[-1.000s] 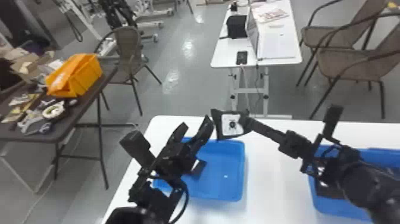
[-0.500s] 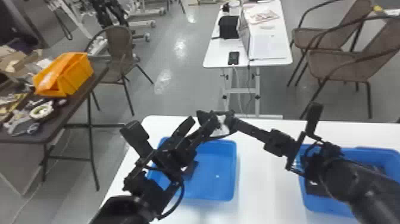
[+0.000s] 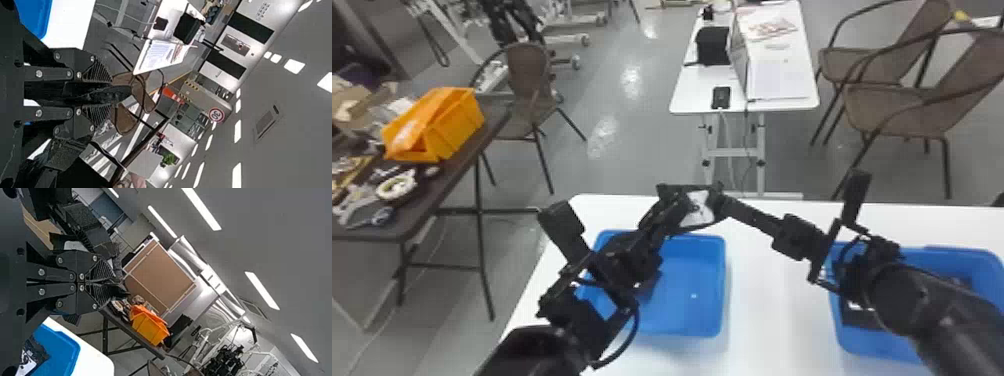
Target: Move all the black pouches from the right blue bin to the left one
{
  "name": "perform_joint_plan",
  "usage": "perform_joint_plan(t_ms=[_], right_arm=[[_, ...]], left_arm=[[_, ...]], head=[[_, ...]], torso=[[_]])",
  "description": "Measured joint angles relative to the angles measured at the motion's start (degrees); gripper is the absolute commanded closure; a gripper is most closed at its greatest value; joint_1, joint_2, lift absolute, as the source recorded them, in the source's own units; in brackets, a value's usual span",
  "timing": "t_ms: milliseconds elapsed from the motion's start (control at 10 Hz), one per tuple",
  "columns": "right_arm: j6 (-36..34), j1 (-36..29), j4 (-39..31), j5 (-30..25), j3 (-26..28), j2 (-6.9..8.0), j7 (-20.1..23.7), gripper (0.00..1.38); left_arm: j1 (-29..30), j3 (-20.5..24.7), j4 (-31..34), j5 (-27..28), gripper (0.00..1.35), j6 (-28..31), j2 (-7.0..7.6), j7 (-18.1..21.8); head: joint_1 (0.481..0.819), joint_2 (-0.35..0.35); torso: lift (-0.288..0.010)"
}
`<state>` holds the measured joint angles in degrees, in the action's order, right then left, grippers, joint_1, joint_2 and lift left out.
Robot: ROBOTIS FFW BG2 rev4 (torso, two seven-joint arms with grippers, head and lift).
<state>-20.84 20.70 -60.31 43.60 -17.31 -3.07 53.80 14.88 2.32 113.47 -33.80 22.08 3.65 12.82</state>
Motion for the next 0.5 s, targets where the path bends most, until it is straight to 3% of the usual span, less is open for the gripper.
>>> perform_joint_plan(t_ms=[100, 200, 300, 400, 500], right_arm=[[0.4, 0.0, 0.2, 0.1, 0.0, 0.0, 0.0, 1.14], [1.1, 0.1, 0.7, 0.2, 0.0, 0.0, 0.0, 0.89], [2.4, 0.2, 1.2, 0.1, 0.1, -0.03, -0.1, 0.33], [3.4, 0.0, 1.2, -1.6, 0.9, -0.05, -0.1, 0.02], [4.0, -1.4, -0.1, -5.4, 3.2, -0.08, -0.7, 0.11]], left_arm=[[0.2, 0.0, 0.0, 0.7, 1.22, -1.0, -0.11, 0.0], [0.3, -0.1, 0.1, 1.3, 1.22, -2.2, -0.15, -0.1], [0.5, 0.0, 0.1, 2.2, 1.22, -3.3, -0.33, -0.2], [0.7, 0.4, 0.1, 4.2, 1.22, -4.4, -0.55, -0.2], [1.1, 1.0, 0.1, 7.8, 1.22, -5.5, -0.72, -0.3]], head=[[0.695, 0.22], [0.695, 0.221], [0.695, 0.221], [0.695, 0.222], [0.695, 0.221]], torso=[[0.01], [0.01], [0.01], [0.01], [0.01]])
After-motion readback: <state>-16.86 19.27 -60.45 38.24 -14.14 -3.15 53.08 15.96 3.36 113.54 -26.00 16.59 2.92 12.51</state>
